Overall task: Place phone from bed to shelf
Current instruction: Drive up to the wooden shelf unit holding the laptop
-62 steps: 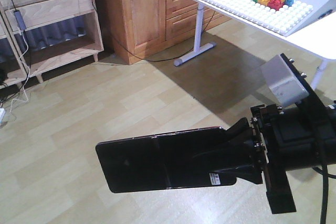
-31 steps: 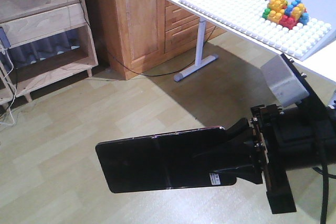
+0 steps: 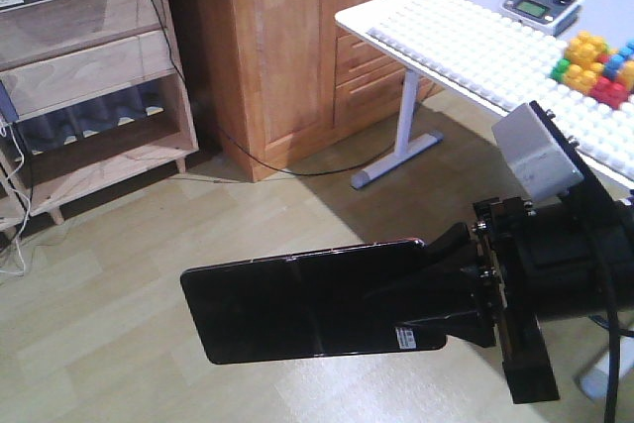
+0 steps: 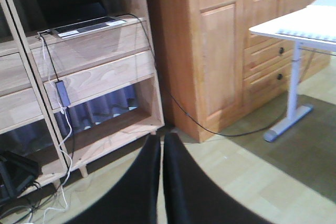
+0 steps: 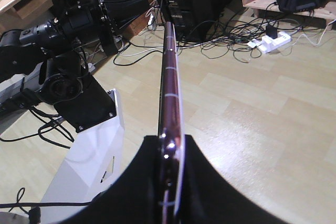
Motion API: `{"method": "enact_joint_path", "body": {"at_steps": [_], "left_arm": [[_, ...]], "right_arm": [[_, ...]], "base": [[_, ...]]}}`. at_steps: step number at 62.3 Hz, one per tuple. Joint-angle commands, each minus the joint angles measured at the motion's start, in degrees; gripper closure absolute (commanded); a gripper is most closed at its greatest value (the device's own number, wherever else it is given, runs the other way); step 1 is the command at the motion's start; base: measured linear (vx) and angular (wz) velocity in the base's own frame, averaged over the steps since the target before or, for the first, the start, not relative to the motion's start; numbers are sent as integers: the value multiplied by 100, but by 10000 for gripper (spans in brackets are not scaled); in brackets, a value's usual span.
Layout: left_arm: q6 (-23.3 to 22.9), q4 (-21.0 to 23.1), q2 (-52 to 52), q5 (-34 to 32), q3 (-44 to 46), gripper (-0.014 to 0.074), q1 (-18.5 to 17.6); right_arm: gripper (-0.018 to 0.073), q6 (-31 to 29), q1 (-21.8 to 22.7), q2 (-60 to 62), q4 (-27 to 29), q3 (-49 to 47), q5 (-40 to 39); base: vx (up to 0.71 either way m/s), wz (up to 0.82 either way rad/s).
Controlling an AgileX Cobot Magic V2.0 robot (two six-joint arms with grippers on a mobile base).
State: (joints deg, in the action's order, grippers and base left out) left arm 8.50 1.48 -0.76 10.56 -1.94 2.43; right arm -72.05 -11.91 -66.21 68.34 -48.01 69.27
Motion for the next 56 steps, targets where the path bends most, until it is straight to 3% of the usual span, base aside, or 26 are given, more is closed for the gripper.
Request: {"method": "enact_joint_path", "body": {"at_steps": [1, 56], "left_arm": [[-33, 52, -77, -415, 122, 595, -20], [-33, 52, -77, -415, 122, 595, -20]], "right_arm": [[561, -44, 4, 133, 503, -148, 448], [561, -44, 4, 133, 498, -148, 448]], "base": [[41, 19], [44, 27]]}}
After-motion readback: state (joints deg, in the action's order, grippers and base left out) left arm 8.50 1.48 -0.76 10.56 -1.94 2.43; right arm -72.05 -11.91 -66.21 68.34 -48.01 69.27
